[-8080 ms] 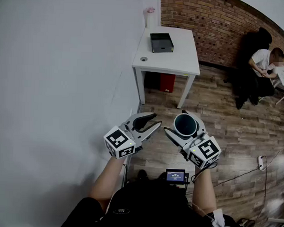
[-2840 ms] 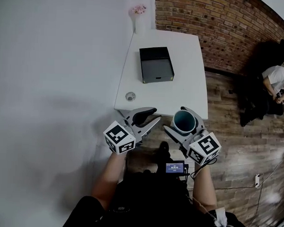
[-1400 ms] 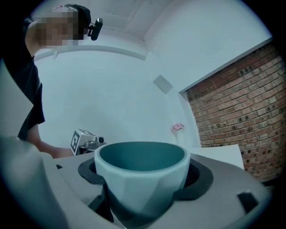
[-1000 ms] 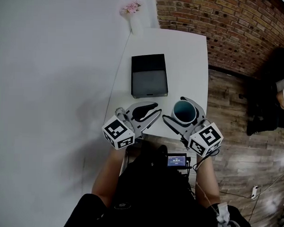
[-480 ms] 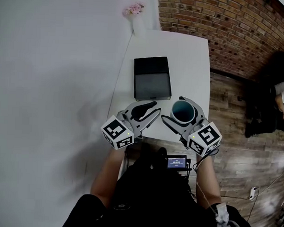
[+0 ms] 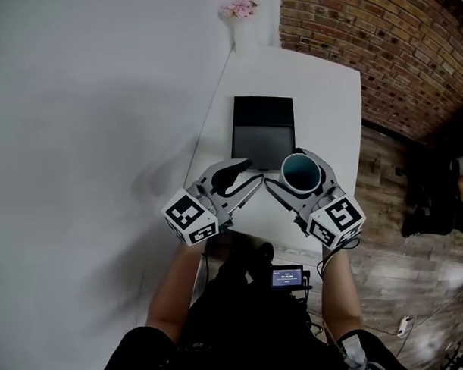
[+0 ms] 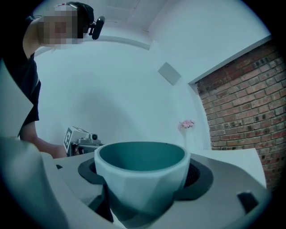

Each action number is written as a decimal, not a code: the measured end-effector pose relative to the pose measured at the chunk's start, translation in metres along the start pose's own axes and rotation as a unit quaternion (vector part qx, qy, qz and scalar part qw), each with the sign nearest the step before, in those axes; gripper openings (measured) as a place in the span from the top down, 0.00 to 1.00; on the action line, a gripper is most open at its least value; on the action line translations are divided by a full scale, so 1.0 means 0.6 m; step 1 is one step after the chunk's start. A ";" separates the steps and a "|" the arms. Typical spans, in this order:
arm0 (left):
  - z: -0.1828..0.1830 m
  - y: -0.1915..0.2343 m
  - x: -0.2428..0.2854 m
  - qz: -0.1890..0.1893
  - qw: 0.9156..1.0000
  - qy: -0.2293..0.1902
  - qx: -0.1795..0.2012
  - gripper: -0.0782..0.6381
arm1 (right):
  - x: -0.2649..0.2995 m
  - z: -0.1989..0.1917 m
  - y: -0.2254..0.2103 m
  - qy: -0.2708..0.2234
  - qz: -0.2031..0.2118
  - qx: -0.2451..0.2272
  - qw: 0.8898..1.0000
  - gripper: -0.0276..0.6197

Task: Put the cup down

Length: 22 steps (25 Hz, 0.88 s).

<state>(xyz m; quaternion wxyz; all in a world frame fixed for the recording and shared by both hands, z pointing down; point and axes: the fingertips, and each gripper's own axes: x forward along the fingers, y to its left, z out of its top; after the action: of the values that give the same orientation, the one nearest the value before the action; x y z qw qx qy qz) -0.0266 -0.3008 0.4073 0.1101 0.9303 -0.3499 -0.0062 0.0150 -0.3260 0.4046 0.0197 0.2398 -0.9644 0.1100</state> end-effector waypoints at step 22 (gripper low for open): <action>-0.038 0.132 -0.005 0.066 0.998 -0.003 0.009 0.51 | 0.223 -0.047 -0.151 -0.002 -0.030 -0.015 0.999 0.31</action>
<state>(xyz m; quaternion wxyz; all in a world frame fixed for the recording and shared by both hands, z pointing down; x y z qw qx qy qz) -0.0786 -0.3522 0.4461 0.1009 0.9062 -0.4107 0.0011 -0.0615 -0.4591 0.4629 0.0247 0.2683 -0.9584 0.0942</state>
